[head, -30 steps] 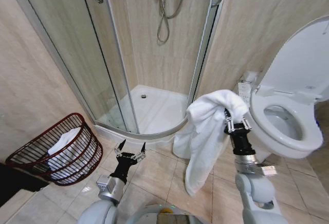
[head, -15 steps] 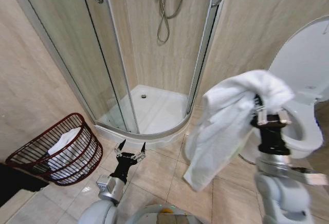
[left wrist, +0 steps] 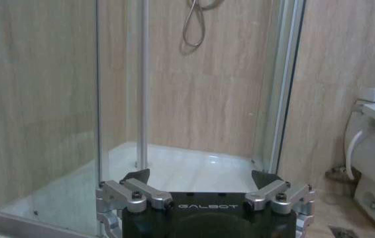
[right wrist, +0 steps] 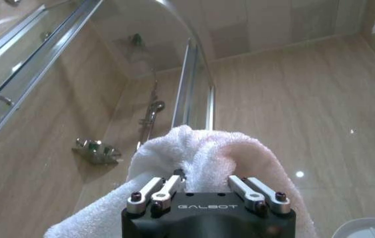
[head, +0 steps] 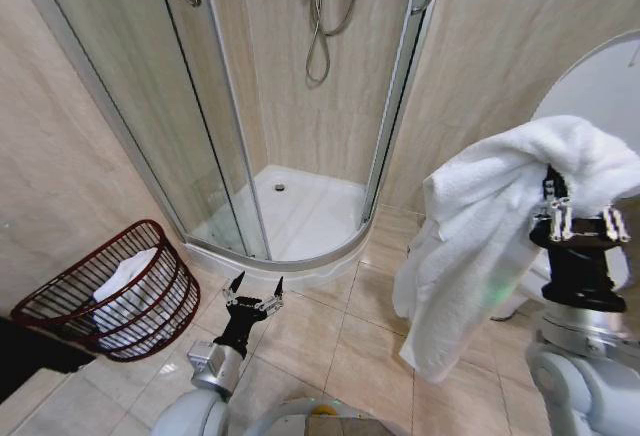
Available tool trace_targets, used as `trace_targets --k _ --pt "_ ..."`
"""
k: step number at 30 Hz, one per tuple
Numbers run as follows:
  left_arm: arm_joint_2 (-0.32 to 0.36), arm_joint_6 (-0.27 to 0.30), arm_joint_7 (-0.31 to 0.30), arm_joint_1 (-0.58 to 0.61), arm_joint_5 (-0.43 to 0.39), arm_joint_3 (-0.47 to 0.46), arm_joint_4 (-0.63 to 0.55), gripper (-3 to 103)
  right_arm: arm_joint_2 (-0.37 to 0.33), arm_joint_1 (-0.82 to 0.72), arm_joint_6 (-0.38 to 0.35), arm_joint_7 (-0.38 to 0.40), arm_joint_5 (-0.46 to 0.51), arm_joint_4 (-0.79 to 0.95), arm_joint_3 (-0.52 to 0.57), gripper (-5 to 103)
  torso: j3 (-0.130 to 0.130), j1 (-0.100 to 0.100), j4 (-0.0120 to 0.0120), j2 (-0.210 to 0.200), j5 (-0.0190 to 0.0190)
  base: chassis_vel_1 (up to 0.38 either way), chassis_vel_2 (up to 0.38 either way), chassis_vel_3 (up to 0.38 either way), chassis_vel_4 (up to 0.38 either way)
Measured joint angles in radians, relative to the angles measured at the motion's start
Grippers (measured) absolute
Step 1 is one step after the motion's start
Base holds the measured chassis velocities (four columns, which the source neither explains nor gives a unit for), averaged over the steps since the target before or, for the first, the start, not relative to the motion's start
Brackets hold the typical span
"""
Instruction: Discard the used towel into the hamper.
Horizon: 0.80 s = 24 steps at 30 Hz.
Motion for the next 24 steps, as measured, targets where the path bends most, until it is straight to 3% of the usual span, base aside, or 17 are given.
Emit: trace_targets --k 7,13,17,20,21,24 --pt "0.000 0.000 0.000 0.000 0.000 0.000 0.000 100 -0.023 -0.009 0.049 0.020 0.030 0.003 0.028 21 0.000 0.000 0.0000 0.000 -0.0002 0.000 0.000 0.000 0.000" --pt "0.000 0.000 0.000 0.000 0.000 0.000 0.000 100 0.015 0.061 0.107 0.001 -0.030 -0.057 -0.012 21 0.000 0.000 0.0004 0.000 0.0001 0.000 0.000 0.000 0.000" --pt "0.000 0.000 0.000 0.000 0.000 0.000 0.000 100 0.026 0.087 0.086 0.004 -0.041 -0.082 -0.014 21 0.000 0.000 0.0003 0.000 -0.0007 0.000 0.000 0.000 0.000" --pt "0.000 0.000 0.000 0.000 0.000 0.000 0.000 100 0.010 0.096 0.081 -0.001 -0.036 -0.149 -0.002 21 0.000 0.000 -0.0006 0.000 0.0007 0.000 0.000 0.000 0.000" --pt "0.000 0.000 0.000 0.000 0.000 0.000 0.000 100 -0.012 0.112 0.086 -0.005 -0.034 -0.181 0.006 21 0.000 0.000 0.0004 0.000 0.0003 0.000 0.000 0.000 0.000" --pt "0.000 0.000 0.000 0.000 0.000 0.000 0.000 100 -0.011 0.120 0.077 -0.010 -0.035 -0.178 0.013 21 0.000 0.000 0.0003 0.000 -0.0007 0.000 0.000 0.000 0.000"
